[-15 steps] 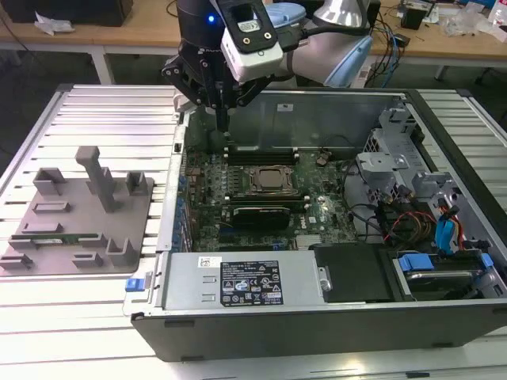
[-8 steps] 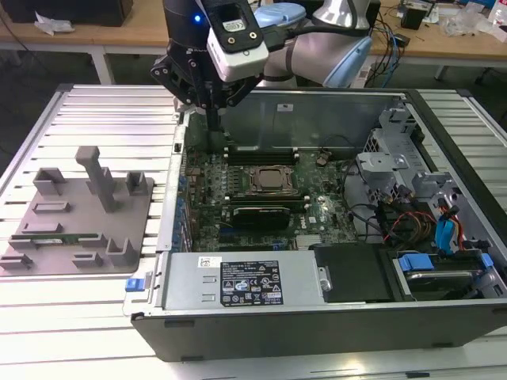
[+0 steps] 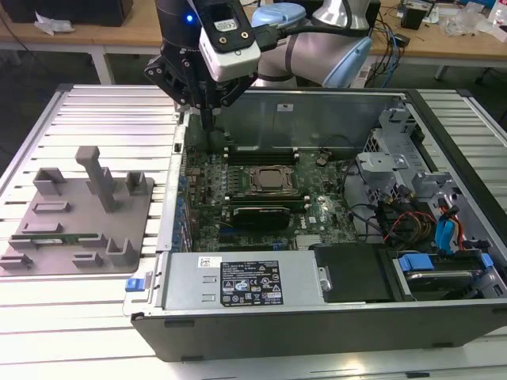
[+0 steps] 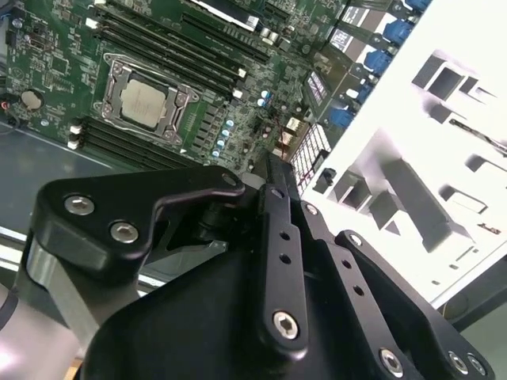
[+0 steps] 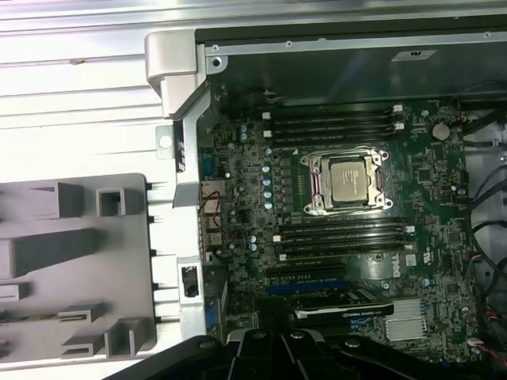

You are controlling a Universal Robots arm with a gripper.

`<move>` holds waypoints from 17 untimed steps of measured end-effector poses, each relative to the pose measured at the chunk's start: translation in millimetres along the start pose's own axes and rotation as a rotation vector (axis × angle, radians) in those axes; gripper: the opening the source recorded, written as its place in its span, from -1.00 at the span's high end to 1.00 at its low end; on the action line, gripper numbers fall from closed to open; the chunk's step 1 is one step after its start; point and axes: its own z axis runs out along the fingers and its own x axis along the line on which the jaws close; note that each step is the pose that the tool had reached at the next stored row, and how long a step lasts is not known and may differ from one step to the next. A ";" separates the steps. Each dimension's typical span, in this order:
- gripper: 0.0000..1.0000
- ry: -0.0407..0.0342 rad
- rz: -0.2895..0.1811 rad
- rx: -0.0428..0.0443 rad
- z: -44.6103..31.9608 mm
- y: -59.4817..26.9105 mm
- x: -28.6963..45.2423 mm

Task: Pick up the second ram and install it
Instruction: 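Reach for the second ram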

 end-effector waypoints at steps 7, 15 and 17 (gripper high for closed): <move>0.84 0.0000 0.000 0.0001 -0.3 -0.7 8.8; 0.84 0.0000 0.000 0.0000 -0.6 -1.5 20.6; 0.84 0.0000 0.000 0.0001 -0.7 -1.9 26.3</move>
